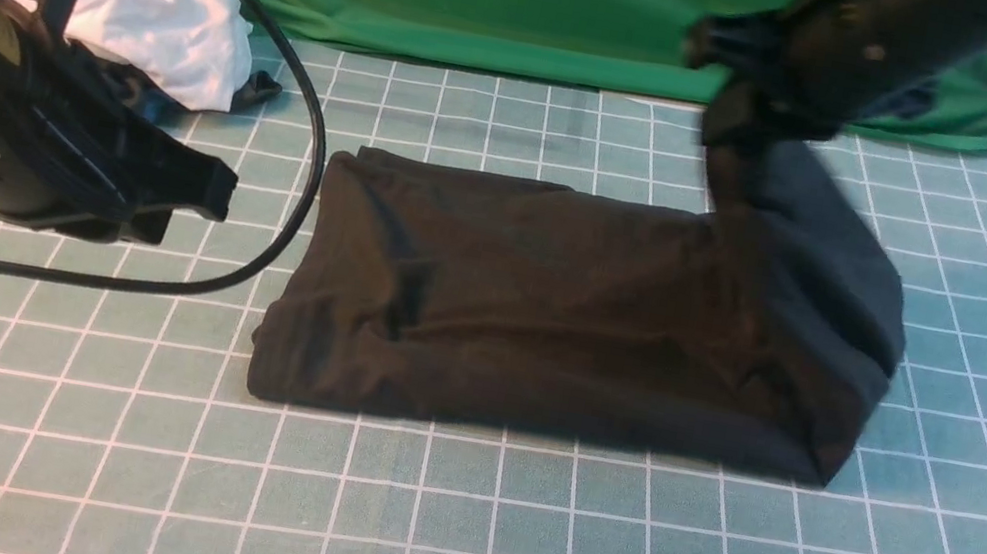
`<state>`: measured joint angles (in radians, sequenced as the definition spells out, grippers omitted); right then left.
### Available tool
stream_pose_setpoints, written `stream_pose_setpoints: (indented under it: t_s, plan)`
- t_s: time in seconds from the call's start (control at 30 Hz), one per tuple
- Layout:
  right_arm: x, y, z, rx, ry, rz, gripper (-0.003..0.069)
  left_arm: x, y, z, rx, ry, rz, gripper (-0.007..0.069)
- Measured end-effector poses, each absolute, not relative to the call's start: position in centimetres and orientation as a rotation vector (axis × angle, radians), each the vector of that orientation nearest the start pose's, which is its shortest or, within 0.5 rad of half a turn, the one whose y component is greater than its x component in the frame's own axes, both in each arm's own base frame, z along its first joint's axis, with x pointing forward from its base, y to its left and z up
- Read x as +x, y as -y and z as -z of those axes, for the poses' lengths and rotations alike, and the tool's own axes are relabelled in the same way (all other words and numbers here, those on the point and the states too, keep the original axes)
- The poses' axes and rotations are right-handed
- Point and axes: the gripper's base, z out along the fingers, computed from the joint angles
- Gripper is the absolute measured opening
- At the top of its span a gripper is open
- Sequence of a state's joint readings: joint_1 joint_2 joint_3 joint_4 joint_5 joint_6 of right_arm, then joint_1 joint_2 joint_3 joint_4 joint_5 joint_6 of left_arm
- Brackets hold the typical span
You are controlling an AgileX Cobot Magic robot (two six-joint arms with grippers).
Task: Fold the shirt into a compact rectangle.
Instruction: 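Fold the right end of the dark garment over onto its left end with the right gripper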
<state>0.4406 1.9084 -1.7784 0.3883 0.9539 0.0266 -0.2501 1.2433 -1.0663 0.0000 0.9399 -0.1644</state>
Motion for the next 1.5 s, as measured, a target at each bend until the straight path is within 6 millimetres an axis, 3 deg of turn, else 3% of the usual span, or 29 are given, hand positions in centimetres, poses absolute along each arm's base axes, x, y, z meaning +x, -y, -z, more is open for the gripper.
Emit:
stream_pose_setpoints:
  t_s: [0.17, 0.33, 0.67, 1.13, 1.27, 1.37, 1.5]
  plan:
    - [36.7, -25.2, -30.5, -0.408, -2.543, -0.782, 0.0031, 23.7, 6.0, -32.4, 0.121, -2.605, 0.146, 0.0007]
    - [35.8, -28.2, -29.6, -0.429, -2.521, -0.860, 0.0031, 23.7, 6.0, -32.4, 0.137, -2.603, 0.129, 0.0007]
    - [33.6, -32.6, -28.1, -0.485, -2.509, -0.954, 0.0031, 23.7, 5.0, -32.4, 0.105, -2.601, -0.015, 0.0007]
    - [31.9, -38.1, -21.1, -0.468, -2.602, -1.071, 0.0046, 23.7, 4.9, -32.4, 0.071, -2.602, -0.012, 0.0007]
    - [32.1, -38.3, -20.0, -0.437, -2.621, -1.072, 0.0149, 23.7, 4.9, -32.4, 0.068, -2.602, -0.011, 0.0007]
    - [32.2, -38.5, -20.3, -0.425, -2.616, -1.098, 0.0385, 23.7, 4.9, -32.4, 0.067, -2.602, -0.011, 0.0007]
    - [32.1, -38.9, -22.2, -0.506, -2.597, -1.140, 0.0526, 23.7, 4.9, -32.4, 0.067, -2.602, -0.011, 0.0007]
